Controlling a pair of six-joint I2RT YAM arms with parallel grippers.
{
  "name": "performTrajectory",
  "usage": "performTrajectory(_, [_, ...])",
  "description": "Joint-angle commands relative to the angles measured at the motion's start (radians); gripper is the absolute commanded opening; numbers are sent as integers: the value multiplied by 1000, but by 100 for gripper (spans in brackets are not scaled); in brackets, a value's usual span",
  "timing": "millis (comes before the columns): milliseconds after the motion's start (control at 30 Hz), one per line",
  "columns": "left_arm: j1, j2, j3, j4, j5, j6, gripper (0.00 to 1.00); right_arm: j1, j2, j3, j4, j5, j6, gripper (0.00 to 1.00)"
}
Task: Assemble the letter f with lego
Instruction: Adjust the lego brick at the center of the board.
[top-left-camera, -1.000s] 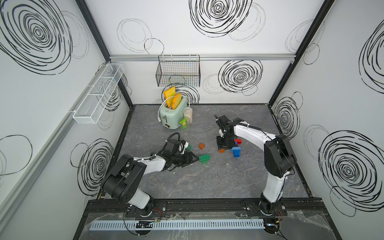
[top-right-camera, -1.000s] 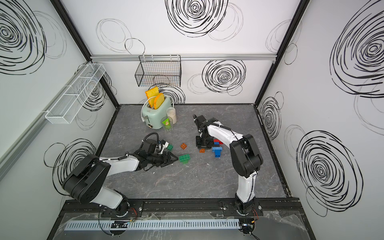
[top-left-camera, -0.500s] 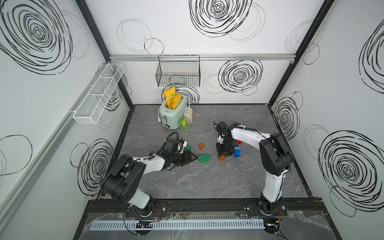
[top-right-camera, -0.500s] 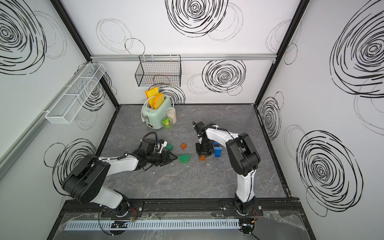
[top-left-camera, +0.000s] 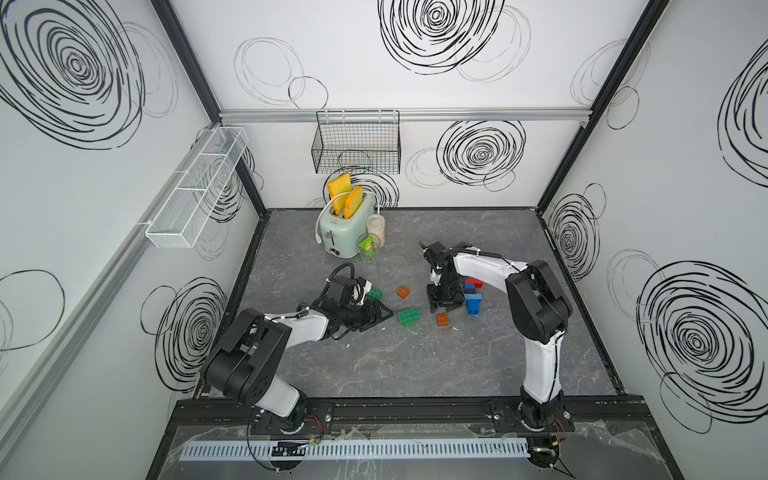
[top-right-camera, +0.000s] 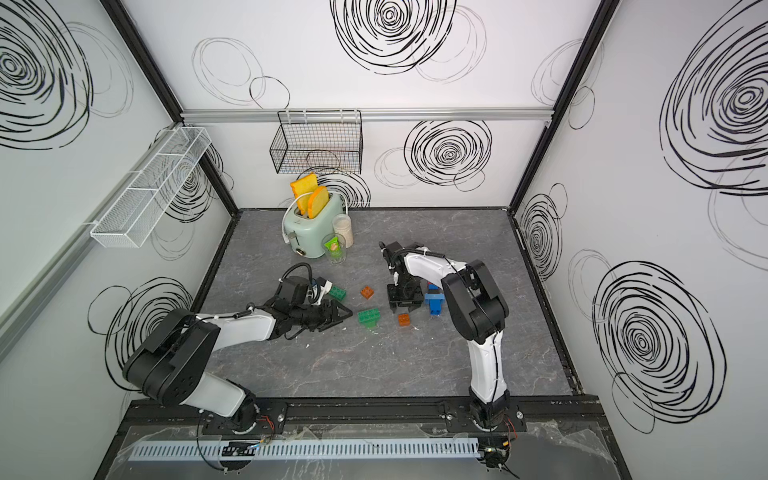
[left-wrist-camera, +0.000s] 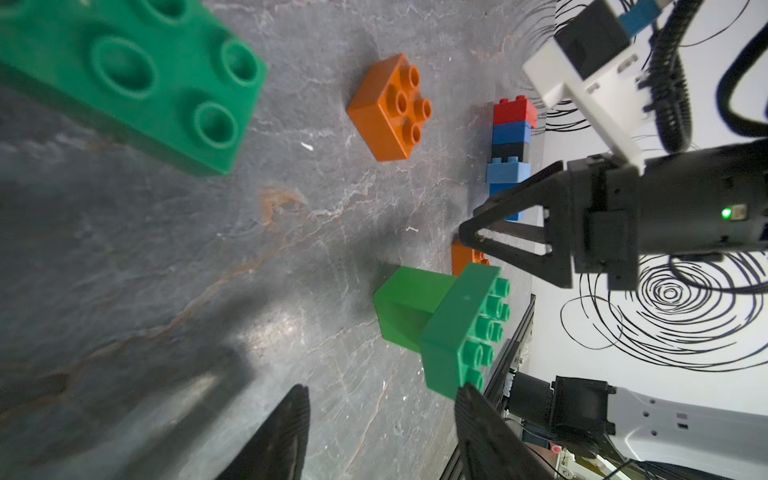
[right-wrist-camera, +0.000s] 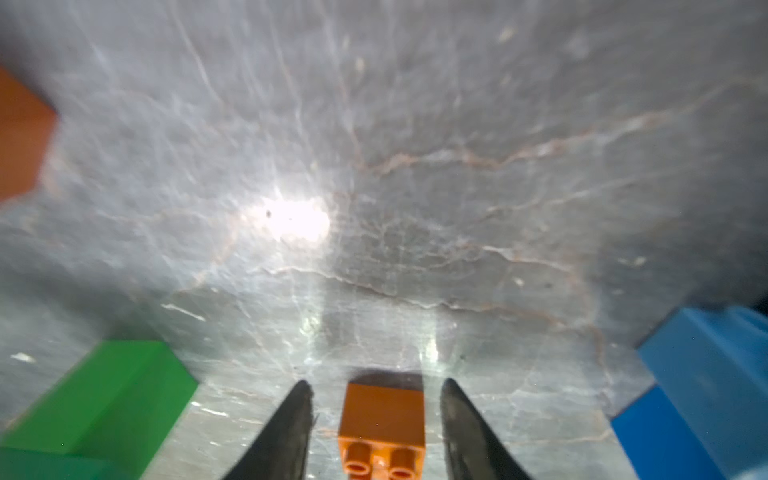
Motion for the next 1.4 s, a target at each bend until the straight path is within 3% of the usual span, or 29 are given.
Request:
performTrajectory(0, [7, -15, -1, 41, 5, -6, 61, 6, -54, 31, 1, 45, -2, 76])
performTrajectory(100, [8, -15, 1, 33, 2, -2, 65, 9, -96, 49, 40, 98, 8, 99])
performTrajectory(200, [6, -18, 6, 16, -5, 9, 70, 13, -166, 37, 103, 166, 47, 99])
performTrajectory(367, [1, -27, 7, -5, -32, 15, 76, -14, -219, 9, 160, 67, 102, 99])
performTrajectory(467, [1, -30, 5, -14, -47, 17, 76, 0, -243, -1, 157, 78, 99, 99])
performTrajectory(500, [1, -33, 8, -20, -56, 17, 76, 18, -268, -25, 181, 106, 83, 94])
performTrajectory(633, [2, -31, 24, -50, -56, 24, 76, 63, -422, -206, 343, 132, 100, 99])
performTrajectory(1000, [-14, -67, 4, 2, -18, 6, 83, 123, -461, -370, 304, 195, 165, 100])
performTrajectory(1167, [-22, -90, -7, 14, -8, 6, 89, 131, -477, -461, 373, 165, 179, 83])
performTrajectory(1267, [-30, -90, -11, 10, -10, 7, 89, 134, -472, -478, 394, 162, 175, 66])
performTrajectory(1367, [-30, -81, -15, 15, -6, 1, 89, 134, -461, -482, 410, 154, 168, 63])
